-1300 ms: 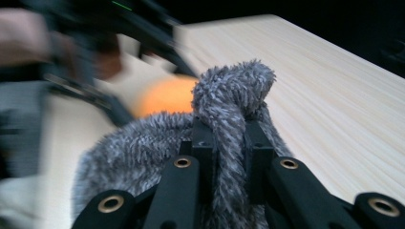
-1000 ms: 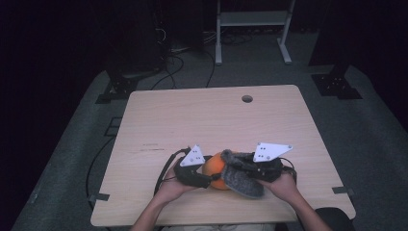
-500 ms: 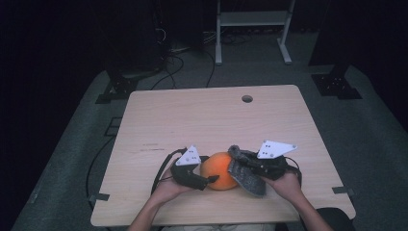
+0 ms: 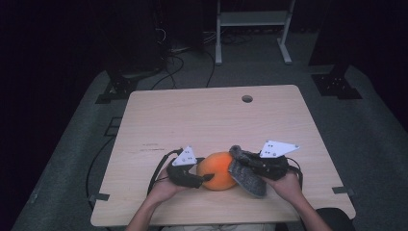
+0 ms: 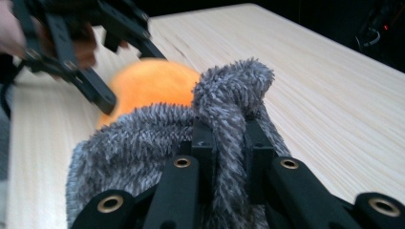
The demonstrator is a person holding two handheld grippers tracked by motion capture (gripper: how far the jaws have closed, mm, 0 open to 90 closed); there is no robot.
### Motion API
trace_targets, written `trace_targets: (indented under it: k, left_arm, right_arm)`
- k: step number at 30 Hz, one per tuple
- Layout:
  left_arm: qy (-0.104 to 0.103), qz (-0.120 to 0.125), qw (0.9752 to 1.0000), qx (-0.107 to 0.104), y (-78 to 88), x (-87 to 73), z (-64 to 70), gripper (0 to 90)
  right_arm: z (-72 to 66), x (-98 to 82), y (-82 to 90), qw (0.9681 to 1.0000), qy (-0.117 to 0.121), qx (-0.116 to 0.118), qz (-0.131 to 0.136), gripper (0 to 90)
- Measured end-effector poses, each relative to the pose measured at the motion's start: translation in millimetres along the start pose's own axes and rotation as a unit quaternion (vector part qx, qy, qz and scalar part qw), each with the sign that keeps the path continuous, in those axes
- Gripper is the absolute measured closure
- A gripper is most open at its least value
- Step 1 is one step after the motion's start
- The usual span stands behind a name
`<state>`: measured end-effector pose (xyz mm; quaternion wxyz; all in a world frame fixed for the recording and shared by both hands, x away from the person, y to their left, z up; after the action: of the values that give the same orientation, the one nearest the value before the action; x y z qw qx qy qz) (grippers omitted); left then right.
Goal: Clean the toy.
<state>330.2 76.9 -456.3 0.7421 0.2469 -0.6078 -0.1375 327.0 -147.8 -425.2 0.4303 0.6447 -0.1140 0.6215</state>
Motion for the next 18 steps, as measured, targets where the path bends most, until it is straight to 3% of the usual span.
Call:
trace_targets:
  k: [3, 6, 8, 10, 13, 16, 18]
  left_arm:
    - [-0.001, 0.001, 0.9999, 0.01, 1.9, -0.2, -1.7, 37.8]
    - [-0.002, 0.02, 0.9994, 0.026, 4.1, 1.3, -2.9, 38.3]
    - [-0.017, 0.016, 0.9989, 0.04, 4.4, 2.7, -2.6, 38.3]
    - [-0.021, 0.017, 0.999, 0.035, 3.4, 2.0, -2.0, 38.5]
    - [-0.032, 0.015, 0.9988, 0.032, 1.7, 1.3, 0.8, 38.8]
    - [-0.037, 0.015, 0.9988, 0.03, 1.1, -0.3, 2.3, 38.7]
    - [-0.035, 0.017, 0.9989, 0.028, 1.8, -1.3, 2.0, 38.6]
  right_arm:
    - [-10.3, 6.4, -0.1, 0.9996, 0.006, 0.023, 0.014, 78.3]
    - [-4.5, -0.1, -5.2, 0.9999, 0.0, 0.016, -0.001, 78.1]
    - [9.2, -7.0, -7.4, 0.9997, -0.002, -0.009, -0.022, 78.1]
    - [16.6, -11.1, -7.7, 0.9994, -0.019, -0.008, -0.028, 78.1]
    - [13.8, -5.7, -5.6, 0.9995, -0.031, 0.001, -0.011, 78.0]
    - [7.0, -2.0, -8.7, 0.9998, -0.02, 0.004, -0.007, 78.0]
    - [12.8, -8.8, -11.9, 0.999, -0.043, 0.009, -0.013, 78.0]
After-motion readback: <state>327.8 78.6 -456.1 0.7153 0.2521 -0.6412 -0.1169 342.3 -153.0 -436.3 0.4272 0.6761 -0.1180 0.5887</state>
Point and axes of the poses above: each handheld gripper's, and its own axes: y roughly backward along the jaws, x roughly out of its top, z roughly to its right, the point moved 5 cm from there along -y, roughly forward along the jaws, and after that the axes turned 15 degrees about -x, right-handed, at the moved point
